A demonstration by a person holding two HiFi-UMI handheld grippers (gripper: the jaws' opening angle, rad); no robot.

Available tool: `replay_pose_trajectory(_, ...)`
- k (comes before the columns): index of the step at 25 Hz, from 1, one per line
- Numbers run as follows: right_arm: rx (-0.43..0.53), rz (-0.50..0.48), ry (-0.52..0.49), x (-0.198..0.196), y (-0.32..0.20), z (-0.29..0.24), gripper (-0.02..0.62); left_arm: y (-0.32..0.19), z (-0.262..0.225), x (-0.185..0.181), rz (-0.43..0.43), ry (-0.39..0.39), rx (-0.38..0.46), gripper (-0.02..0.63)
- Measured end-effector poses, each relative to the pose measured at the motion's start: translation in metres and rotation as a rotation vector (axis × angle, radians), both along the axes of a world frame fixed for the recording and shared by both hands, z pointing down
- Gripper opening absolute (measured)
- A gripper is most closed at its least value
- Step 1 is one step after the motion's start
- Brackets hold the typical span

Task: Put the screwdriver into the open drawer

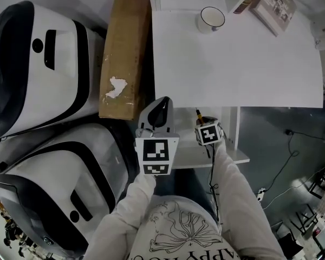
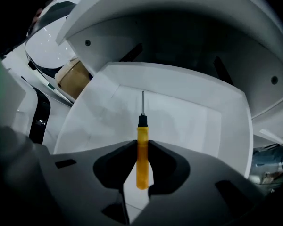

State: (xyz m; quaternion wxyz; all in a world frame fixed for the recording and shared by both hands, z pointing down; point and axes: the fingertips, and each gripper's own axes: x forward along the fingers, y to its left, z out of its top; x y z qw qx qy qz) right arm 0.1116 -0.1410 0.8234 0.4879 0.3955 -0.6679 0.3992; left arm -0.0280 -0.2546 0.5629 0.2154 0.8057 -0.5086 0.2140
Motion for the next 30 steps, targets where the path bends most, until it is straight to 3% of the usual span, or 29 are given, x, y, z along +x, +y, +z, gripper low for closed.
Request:
replay_pose_trajectory(20,-0.028,0.047,0.041,0.008,-0.016,0.029,0.077,0.003,0.023,-0.014,-0.008,-0.01,-0.044,0.006)
replay_pose_trajectory(24,-0.001,0.059,0.021,0.006,-0.02,0.02,0.107,0.003,0.021,-0.016,-0.014,-0.011,-0.041,0.006)
replay_pose_trajectory(30,0.093,0.075,-0.02,0.008,-0.024,-0.025,0.099,0.007,0.004,-0.011,-0.027,-0.003,-0.024,0.006)
